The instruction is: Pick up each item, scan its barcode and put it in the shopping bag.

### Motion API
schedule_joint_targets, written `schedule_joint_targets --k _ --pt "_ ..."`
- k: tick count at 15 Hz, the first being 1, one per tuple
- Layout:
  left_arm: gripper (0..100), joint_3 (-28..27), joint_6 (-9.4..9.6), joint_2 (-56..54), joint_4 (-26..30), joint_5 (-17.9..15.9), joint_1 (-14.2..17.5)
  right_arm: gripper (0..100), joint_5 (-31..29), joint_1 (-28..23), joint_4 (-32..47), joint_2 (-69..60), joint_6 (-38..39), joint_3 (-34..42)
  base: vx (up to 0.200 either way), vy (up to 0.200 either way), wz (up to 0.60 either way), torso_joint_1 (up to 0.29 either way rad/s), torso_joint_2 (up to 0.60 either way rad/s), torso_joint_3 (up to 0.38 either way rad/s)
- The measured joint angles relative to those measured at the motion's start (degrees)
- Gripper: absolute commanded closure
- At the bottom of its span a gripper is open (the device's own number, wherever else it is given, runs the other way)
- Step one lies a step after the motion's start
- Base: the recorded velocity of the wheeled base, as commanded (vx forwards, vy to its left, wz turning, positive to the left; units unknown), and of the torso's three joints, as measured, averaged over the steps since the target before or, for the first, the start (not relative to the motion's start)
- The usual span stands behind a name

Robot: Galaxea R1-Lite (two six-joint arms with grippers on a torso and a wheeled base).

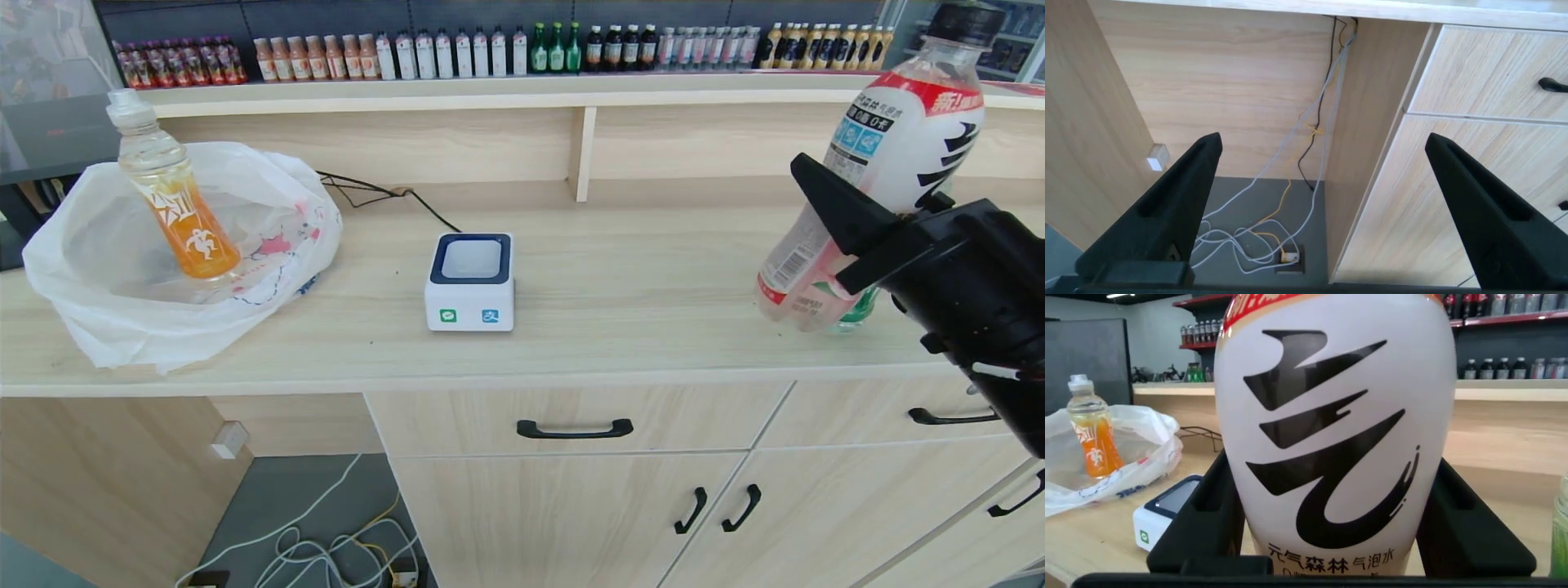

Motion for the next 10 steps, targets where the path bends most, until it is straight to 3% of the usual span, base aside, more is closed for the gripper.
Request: schedule_joint_targets --k 8,10 --pt "0 0.0 -0.06 0.0 0.0 0.0 0.0 100 -2.6 0.4 0.0 0.1 -1.0 0.4 0.000 0.000 0.00 0.000 0.00 0.000" --pt "0 0.0 -0.16 0.0 0.0 0.0 0.0 100 -4.7 0.3 0.0 0.2 -1.9 0.2 0.000 0.200 0.00 0.000 0.00 0.002"
